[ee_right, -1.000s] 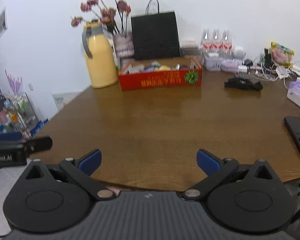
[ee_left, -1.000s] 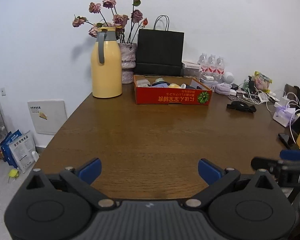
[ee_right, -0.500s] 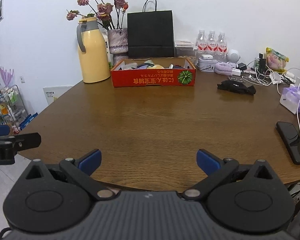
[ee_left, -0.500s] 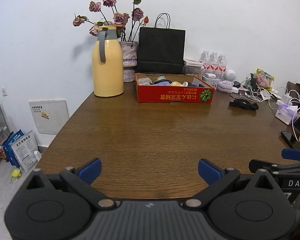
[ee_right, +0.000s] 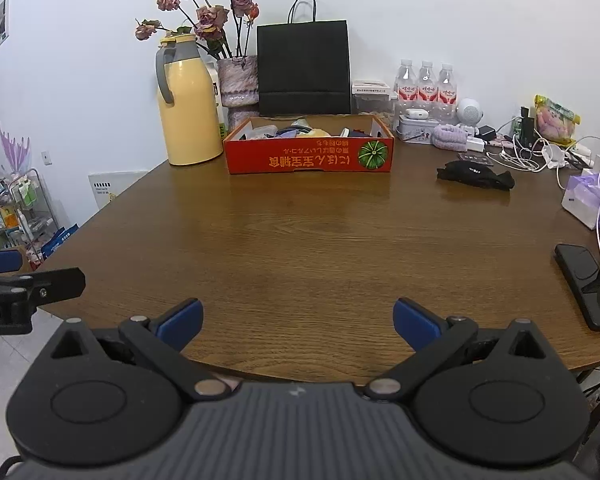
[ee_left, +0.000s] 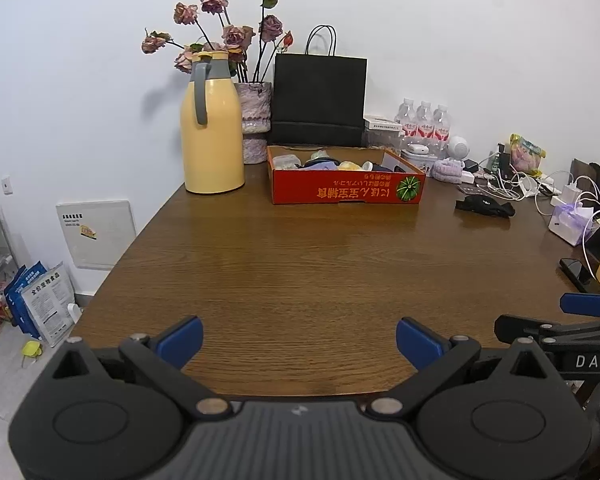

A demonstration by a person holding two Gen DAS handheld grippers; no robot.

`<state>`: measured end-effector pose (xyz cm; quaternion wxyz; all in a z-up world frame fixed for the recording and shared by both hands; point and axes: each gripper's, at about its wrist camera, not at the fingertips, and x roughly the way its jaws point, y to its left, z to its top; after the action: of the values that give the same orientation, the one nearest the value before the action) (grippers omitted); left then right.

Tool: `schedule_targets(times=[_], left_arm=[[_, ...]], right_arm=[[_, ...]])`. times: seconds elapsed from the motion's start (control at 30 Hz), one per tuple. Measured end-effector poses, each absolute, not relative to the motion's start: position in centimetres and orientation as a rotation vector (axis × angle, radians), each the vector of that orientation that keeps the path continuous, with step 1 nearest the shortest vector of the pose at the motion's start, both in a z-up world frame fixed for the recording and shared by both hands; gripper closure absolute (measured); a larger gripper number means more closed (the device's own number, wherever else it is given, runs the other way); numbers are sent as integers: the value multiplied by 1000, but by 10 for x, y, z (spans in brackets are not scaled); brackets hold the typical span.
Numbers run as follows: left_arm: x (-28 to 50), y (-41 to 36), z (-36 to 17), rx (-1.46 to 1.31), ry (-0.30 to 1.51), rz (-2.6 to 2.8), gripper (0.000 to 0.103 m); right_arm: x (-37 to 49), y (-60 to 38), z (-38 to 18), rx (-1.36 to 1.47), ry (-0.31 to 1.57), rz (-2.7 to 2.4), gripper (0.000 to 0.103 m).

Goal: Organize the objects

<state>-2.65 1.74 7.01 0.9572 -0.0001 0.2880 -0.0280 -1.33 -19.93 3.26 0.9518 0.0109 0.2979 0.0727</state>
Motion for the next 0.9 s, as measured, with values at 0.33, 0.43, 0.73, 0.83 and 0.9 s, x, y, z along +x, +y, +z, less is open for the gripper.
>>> schedule_targets(times=[0.33,0.43,0.73,0.83,0.9], left_arm=[[-26,16,68,13,595,-50,0],[-26,15,67,19,595,-51,0],[-25,16,66,24,595,-59,0],[-27,16,66,27,591,-59,0],[-27,15,66,32,589,-60,0]], right_arm=[[-11,-201,30,17,628,147,0],[-11,-202,29,16,631,155,0],[-11,-198,27,-10,645,167,0],[-11,-198,26,-15,650,177,0],[-11,-197,25,-22,654,184,0]])
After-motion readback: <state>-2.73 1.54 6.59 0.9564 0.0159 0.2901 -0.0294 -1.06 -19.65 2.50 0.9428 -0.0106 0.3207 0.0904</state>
